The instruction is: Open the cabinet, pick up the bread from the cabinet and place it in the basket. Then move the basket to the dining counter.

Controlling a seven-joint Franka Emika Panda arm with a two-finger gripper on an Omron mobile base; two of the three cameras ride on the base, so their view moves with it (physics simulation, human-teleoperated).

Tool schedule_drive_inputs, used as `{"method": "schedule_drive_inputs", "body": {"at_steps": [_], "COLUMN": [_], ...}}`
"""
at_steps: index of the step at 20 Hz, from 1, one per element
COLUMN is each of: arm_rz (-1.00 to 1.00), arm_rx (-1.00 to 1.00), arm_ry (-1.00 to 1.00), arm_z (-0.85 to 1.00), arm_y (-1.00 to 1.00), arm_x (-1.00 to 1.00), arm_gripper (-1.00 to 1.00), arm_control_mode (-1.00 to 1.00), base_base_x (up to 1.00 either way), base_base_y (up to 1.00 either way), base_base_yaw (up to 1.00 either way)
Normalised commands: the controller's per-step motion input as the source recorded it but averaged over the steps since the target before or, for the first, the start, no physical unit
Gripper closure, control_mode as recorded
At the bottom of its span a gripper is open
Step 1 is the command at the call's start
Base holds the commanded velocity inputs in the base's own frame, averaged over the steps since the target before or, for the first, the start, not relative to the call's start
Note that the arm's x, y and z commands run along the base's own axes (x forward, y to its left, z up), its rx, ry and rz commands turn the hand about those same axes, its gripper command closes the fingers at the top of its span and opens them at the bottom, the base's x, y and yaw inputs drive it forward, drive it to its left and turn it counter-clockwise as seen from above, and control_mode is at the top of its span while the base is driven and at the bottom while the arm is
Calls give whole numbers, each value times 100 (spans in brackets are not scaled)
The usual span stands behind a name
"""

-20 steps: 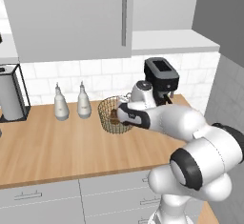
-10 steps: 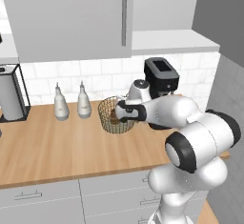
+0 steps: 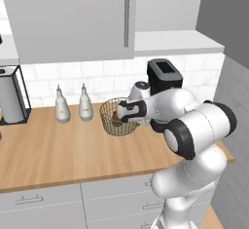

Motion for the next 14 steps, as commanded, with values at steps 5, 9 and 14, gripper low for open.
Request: {"method": "schedule_drive_inputs", "body": {"at_steps": [5, 9, 14], "arm_rz": [0, 0, 0], "arm_rx": [0, 0, 0], "arm_ry": [1, 0, 0], "arm_z": [-21, -9, 0], "arm_y": [11, 11, 0], "arm_x": [11, 2, -13], "arm_gripper": [100, 100, 100], "arm_control_mode": [-100, -100, -100], "base_base_x": [0, 0, 0], "base_base_y": [0, 0, 0], "base_base_yaw": [0, 0, 0]}}
